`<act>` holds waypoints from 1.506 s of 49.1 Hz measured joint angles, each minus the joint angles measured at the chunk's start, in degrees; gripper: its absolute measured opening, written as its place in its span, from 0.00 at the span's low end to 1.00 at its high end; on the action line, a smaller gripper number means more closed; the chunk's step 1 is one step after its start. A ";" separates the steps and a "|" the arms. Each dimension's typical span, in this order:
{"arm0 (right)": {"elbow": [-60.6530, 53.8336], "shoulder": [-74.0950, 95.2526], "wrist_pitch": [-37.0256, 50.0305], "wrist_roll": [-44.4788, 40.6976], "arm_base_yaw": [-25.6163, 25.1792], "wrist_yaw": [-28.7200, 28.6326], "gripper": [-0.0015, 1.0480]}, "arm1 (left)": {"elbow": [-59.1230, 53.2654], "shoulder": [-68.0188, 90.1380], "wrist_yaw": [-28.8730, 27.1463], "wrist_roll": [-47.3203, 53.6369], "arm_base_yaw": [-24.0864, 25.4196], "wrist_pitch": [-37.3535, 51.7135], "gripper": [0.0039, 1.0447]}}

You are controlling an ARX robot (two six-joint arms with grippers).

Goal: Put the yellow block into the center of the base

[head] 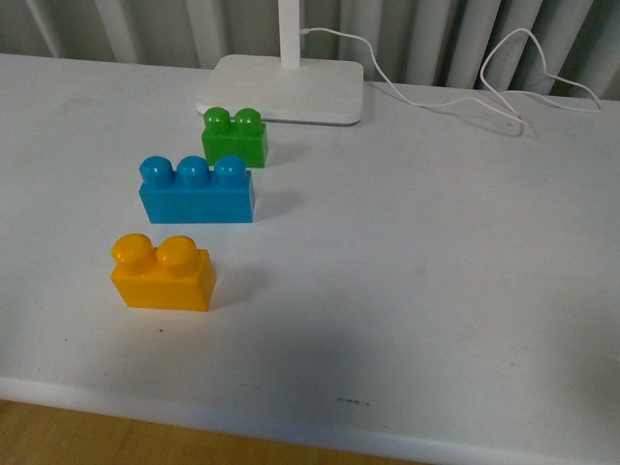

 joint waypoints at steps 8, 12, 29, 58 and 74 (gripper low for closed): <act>0.02 0.00 0.00 0.00 0.00 0.00 0.91 | 0.00 0.00 0.00 0.00 0.00 0.00 0.94; 0.00 0.00 0.00 0.00 0.00 0.00 0.91 | 0.00 0.00 0.00 0.00 0.00 0.00 0.94; 0.00 0.00 0.00 0.00 0.00 0.00 0.91 | 0.00 0.00 0.00 0.00 0.00 0.00 0.94; 12.22 27.98 -8.98 0.90 -7.65 -1.86 0.91 | 0.00 0.00 0.00 0.00 0.00 0.00 0.94; 32.63 66.66 -8.94 -1.92 -12.66 0.33 0.91 | 0.00 0.00 0.00 0.00 0.00 0.00 0.94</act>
